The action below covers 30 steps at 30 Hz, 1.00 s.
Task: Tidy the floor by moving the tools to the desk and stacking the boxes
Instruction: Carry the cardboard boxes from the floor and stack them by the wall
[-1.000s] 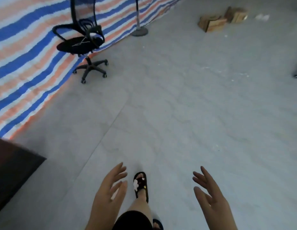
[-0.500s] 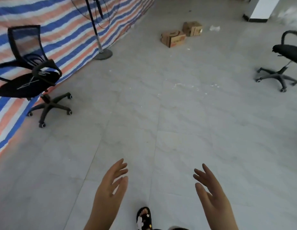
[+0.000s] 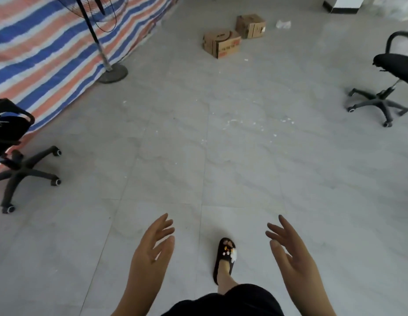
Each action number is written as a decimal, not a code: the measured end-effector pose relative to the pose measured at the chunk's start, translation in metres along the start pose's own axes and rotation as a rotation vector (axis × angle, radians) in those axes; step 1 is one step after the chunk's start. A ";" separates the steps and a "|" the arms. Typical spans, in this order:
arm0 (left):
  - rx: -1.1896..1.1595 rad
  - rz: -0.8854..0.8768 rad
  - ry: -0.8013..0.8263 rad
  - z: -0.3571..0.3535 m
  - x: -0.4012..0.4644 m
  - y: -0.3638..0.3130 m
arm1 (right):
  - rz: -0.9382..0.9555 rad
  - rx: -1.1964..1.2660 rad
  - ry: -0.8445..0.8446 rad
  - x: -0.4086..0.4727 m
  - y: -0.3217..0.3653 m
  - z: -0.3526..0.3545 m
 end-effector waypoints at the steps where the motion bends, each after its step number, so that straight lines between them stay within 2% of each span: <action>1: -0.016 0.000 -0.009 -0.013 0.026 -0.009 | 0.005 0.000 -0.006 0.032 0.008 0.007; 5: -0.034 -0.029 -0.041 -0.057 0.123 -0.052 | 0.053 -0.025 -0.011 0.150 0.045 0.023; 12: -0.010 0.010 -0.057 -0.100 0.256 -0.071 | -0.014 -0.025 0.055 0.294 0.046 0.007; 19: -0.006 0.018 -0.057 -0.131 0.440 -0.085 | -0.002 -0.030 0.038 0.475 0.060 -0.032; 25: 0.005 -0.061 -0.019 -0.148 0.624 -0.150 | 0.052 -0.012 0.000 0.640 0.114 -0.072; 30: 0.017 -0.020 0.021 -0.167 0.726 -0.160 | 0.016 -0.004 0.007 0.744 0.130 -0.094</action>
Point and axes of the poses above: each hand's wrist, its own x-axis towards the middle knuckle, its own z-axis out of the back of the hand, y = z × x, the point moved 9 cm from there along x, towards the middle knuckle, and after that the axes turned 4 degrees about x, right-handed, at the moved point
